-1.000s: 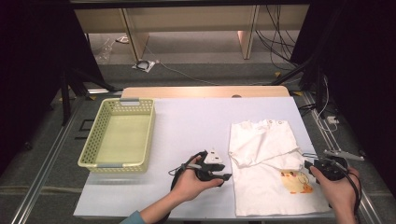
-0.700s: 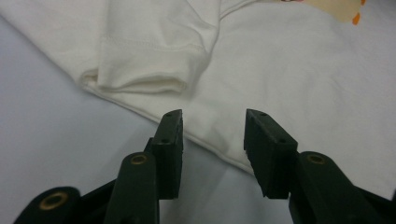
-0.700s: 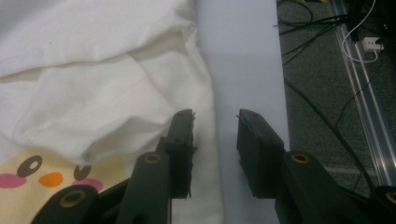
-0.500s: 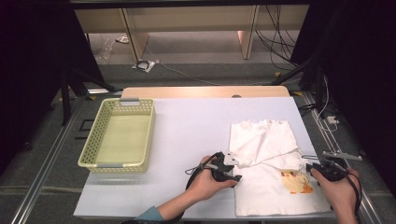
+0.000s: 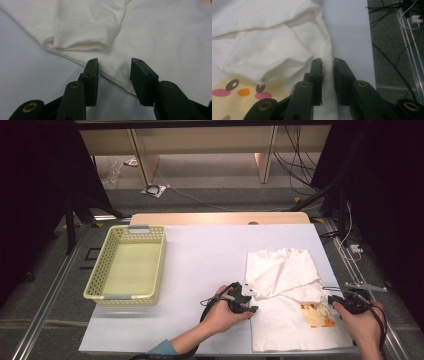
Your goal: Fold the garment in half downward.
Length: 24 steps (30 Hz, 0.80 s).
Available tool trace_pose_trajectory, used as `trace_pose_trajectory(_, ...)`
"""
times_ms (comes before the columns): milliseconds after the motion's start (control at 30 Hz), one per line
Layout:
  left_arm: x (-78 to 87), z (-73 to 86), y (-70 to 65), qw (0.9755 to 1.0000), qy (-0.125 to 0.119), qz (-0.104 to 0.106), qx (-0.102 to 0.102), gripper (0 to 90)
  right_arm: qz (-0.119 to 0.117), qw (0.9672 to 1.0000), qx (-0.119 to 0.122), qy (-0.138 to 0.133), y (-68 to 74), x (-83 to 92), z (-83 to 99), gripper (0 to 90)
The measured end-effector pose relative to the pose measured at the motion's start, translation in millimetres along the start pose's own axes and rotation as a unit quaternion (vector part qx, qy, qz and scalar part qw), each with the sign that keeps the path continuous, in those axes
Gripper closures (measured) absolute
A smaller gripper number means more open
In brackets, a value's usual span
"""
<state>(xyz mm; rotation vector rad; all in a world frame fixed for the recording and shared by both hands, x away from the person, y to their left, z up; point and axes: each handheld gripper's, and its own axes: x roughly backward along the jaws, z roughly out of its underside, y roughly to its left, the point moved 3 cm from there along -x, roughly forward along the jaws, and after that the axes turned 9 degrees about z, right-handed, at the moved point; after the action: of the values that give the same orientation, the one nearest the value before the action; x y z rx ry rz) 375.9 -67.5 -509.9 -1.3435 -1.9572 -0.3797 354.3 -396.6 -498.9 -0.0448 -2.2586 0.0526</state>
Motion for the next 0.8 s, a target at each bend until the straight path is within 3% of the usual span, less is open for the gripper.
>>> trace_pose_trajectory(133, -0.7, -0.5, -3.3, 1.0000, 0.003, -0.004, -0.002, 68.9, -0.002, 1.0000, 0.000, -0.001, 1.1, -0.7, -0.3, 84.1)
trace_pose_trajectory(267, -0.6, 0.2, -5.4, 0.9997, -0.001, -0.016, 0.018, 74.9, -0.005, 1.0000, -0.004, 0.003, 2.2, -0.5, -0.2, 87.5)
trace_pose_trajectory(400, -1.1, 0.4, -8.3, 0.9995, -0.004, -0.018, 0.027, 86.2, -0.003, 1.0000, -0.009, 0.003, 2.9, -0.4, -0.3, 88.1)
trace_pose_trajectory(600, 1.4, -0.7, -7.5, 0.9993, -0.003, -0.015, 0.033, 88.3, 0.002, 1.0000, -0.006, 0.002, 4.1, 0.4, -1.0, 88.2)
trace_pose_trajectory(800, 10.4, -0.1, -6.6, 0.9991, -0.026, -0.013, 0.033, 88.5, 0.009, 1.0000, 0.003, 0.001, 5.9, 1.7, -2.9, 88.3)
